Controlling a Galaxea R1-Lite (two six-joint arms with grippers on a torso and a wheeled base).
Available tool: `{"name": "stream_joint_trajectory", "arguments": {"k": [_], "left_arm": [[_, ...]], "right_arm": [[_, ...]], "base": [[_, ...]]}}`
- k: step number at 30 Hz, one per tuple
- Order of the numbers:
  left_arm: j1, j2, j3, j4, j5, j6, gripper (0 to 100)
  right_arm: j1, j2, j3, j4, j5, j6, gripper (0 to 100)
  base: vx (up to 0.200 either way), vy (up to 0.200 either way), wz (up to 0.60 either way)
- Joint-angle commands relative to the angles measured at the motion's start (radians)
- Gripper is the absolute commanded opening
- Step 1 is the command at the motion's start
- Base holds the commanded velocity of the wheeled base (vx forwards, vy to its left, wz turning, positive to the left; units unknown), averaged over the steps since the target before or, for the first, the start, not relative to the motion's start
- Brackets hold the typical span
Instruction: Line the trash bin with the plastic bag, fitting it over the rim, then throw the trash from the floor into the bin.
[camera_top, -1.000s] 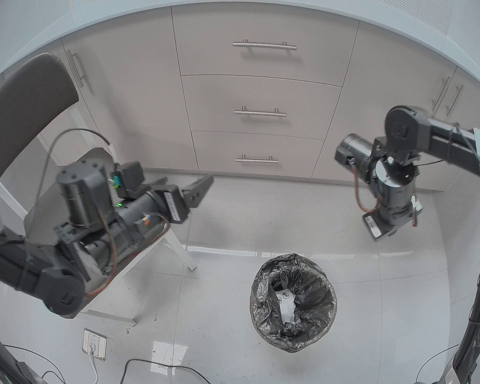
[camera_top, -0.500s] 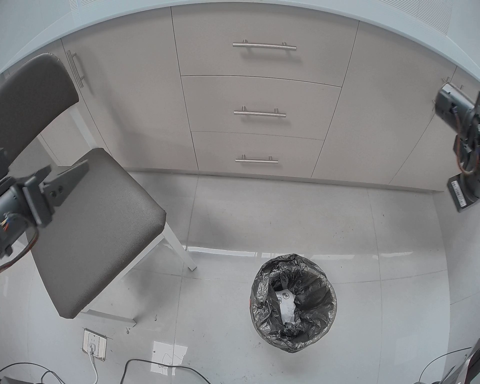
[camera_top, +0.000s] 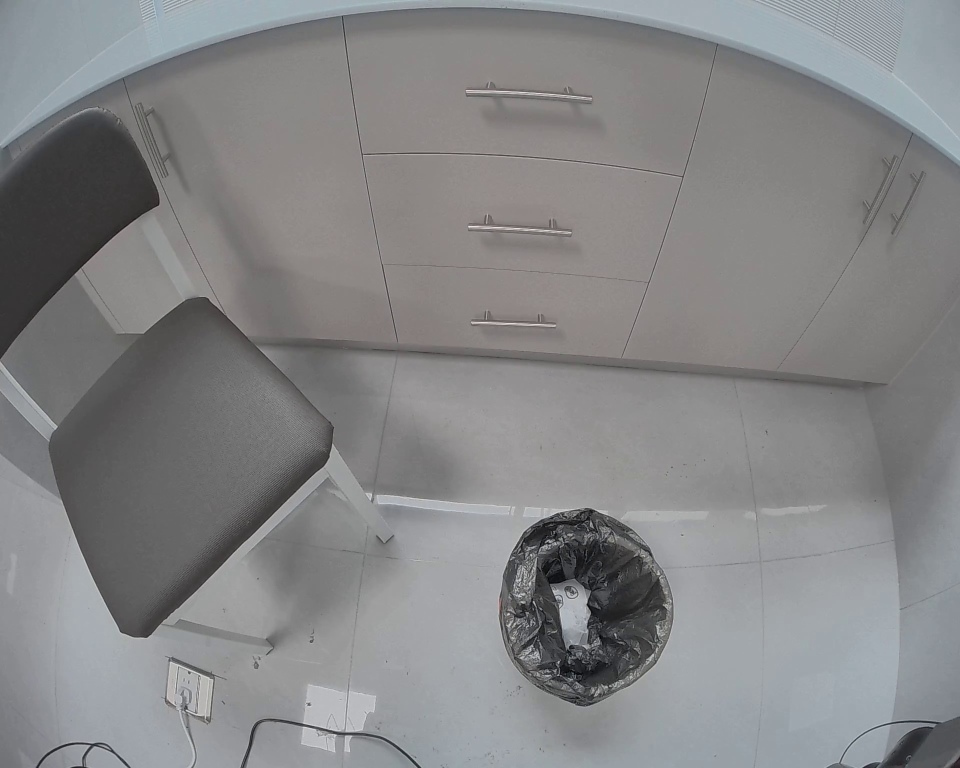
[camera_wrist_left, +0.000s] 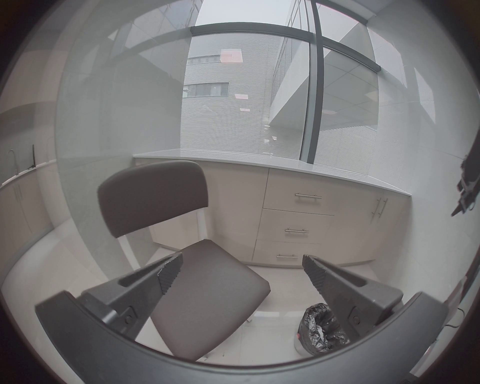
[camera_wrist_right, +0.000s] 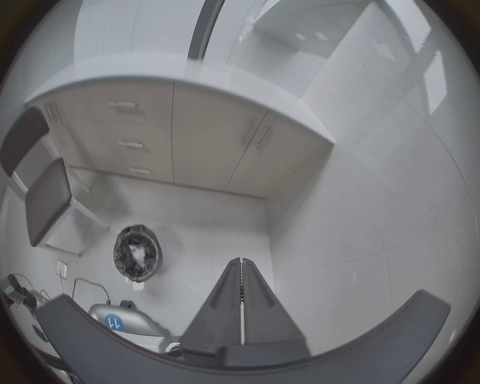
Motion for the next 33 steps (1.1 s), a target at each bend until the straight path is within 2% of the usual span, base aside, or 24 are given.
{"name": "stream_joint_trajectory", "arguments": {"k": [1,2,3,4,5,6,11,13,19,22,25,29,33], "left_arm": [[0.112,-0.276,0.062,0.122,0.006,0.008,100],[0.112,-0.276,0.062,0.122,0.006,0.008,100],[0.129,-0.298,0.087,0.123,0.006,0.008,100],[0.146,-0.319,0.111,0.123,0.006,0.008,100],[0.146,-0.319,0.111,0.123,0.006,0.008,100],[0.160,-0.344,0.143,0.123,0.006,0.008,100],[0.164,-0.393,0.223,0.120,0.009,0.008,100],[0.163,-0.422,0.278,0.114,0.009,0.007,100],[0.163,-0.456,0.397,0.065,0.009,0.005,100],[0.163,-0.456,0.466,-0.016,0.006,0.007,100],[0.164,-0.459,0.550,-0.099,0.006,0.012,100],[0.169,-0.465,0.619,-0.150,0.011,0.013,100],[0.206,-0.530,0.685,-0.158,0.002,0.035,100]], "right_arm": [[-0.064,-0.441,0.001,-0.087,0.009,-0.106,0],[-0.064,-0.441,0.001,-0.087,0.009,-0.106,0],[-0.082,-0.502,0.001,-0.159,0.029,-0.113,0],[-0.102,-0.554,0.102,-0.228,0.052,-0.129,0],[-0.102,-0.554,0.102,-0.228,0.052,-0.129,0],[-0.131,-0.622,0.237,-0.325,0.075,-0.163,0],[-0.188,-0.771,0.549,-0.572,0.133,-0.264,0],[-0.215,-0.844,0.717,-0.720,0.173,-0.326,0],[-0.225,-0.956,1.017,-0.970,0.195,-0.407,0],[-0.214,-0.984,1.100,-1.021,0.224,-0.402,0],[-0.212,-0.984,1.160,-1.053,0.236,-0.340,0],[-0.212,-0.984,1.214,-1.055,0.265,-0.292,0],[-0.212,-0.984,1.263,-1.056,0.267,-0.274,0]], "base": [[0.000,0.000,0.00],[0.000,0.000,0.00],[0.000,0.000,0.00],[0.000,0.000,0.00],[0.000,0.000,0.00],[0.000,0.000,0.00],[0.000,0.000,0.00],[0.000,0.000,0.00],[0.000,0.000,0.00],[0.000,0.000,0.00],[0.000,0.000,0.00],[0.000,0.000,0.00],[0.000,0.000,0.00]]}}
